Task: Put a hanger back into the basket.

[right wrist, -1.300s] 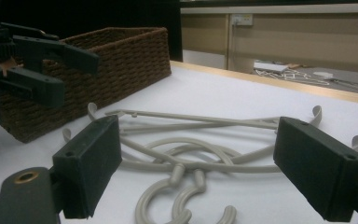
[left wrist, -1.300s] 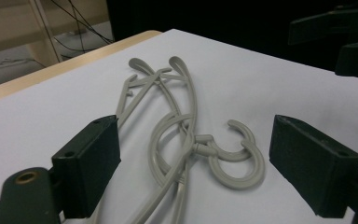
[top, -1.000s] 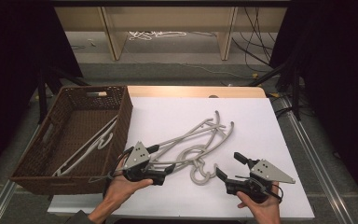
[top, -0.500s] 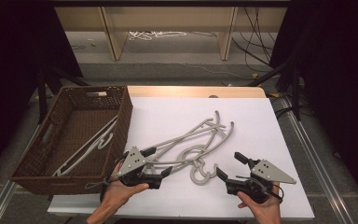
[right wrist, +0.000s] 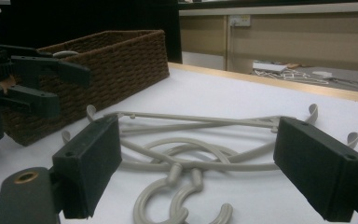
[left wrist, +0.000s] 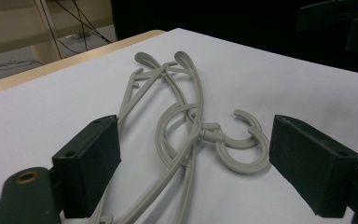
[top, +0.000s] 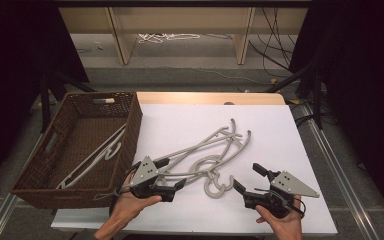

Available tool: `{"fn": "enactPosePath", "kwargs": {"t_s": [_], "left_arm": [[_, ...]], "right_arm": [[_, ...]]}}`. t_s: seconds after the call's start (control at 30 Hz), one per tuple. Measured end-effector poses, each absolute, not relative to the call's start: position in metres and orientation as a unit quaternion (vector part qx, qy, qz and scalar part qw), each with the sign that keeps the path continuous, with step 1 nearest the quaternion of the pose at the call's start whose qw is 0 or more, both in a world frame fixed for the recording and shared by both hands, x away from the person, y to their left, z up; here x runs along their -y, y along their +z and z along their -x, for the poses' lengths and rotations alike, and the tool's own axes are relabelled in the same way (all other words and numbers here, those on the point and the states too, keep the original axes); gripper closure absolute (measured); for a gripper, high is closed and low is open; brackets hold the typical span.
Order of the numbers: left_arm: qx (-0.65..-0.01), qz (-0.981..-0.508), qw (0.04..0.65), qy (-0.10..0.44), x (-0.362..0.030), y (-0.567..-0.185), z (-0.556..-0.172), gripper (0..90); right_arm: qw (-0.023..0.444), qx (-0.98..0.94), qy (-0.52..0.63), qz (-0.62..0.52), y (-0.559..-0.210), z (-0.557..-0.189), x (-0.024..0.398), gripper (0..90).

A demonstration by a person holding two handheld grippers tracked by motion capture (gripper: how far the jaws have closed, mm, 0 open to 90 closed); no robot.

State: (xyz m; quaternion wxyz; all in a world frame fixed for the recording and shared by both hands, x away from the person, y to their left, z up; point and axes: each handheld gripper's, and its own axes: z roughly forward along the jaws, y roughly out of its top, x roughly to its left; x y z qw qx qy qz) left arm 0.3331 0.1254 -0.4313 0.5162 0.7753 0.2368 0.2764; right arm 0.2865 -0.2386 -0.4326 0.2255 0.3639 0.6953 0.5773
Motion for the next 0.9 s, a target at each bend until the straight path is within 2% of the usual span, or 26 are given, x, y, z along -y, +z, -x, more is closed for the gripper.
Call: {"fn": "enactPosePath", "kwargs": {"t_s": [0.2, 0.33, 0.43, 0.47, 0.6, 0.87, 0.9], "left_arm": [[-0.242, -0.777, 0.51, 0.28, -0.119, -0.434, -0.334, 16.1], [-0.27, -0.779, 0.473, 0.31, -0.111, -0.434, -0.342, 16.0], [-0.256, -0.811, 0.463, 0.252, -0.093, -0.436, -0.351, 16.0], [-0.273, -0.81, 0.454, 0.253, -0.088, -0.437, -0.352, 16.0], [-0.242, -0.832, 0.459, 0.197, -0.071, -0.44, -0.36, 16.4], [-0.253, -0.855, 0.415, 0.18, -0.058, -0.445, -0.37, 17.2], [-0.258, -0.857, 0.402, 0.194, -0.057, -0.446, -0.371, 17.2]], "right_arm": [[0.233, -0.693, 0.585, -0.351, -0.433, -0.288, 0.238, 15.9], [0.231, -0.697, 0.574, -0.364, -0.432, -0.286, 0.239, 15.9], [0.227, -0.695, 0.577, -0.364, -0.433, -0.286, 0.238, 15.9], [0.227, -0.695, 0.577, -0.364, -0.433, -0.286, 0.238, 15.9], [0.229, -0.691, 0.58, -0.364, -0.433, -0.287, 0.24, 15.9], [0.227, -0.692, 0.58, -0.365, -0.432, -0.286, 0.243, 15.9], [0.227, -0.692, 0.58, -0.365, -0.432, -0.286, 0.243, 15.9]]}}
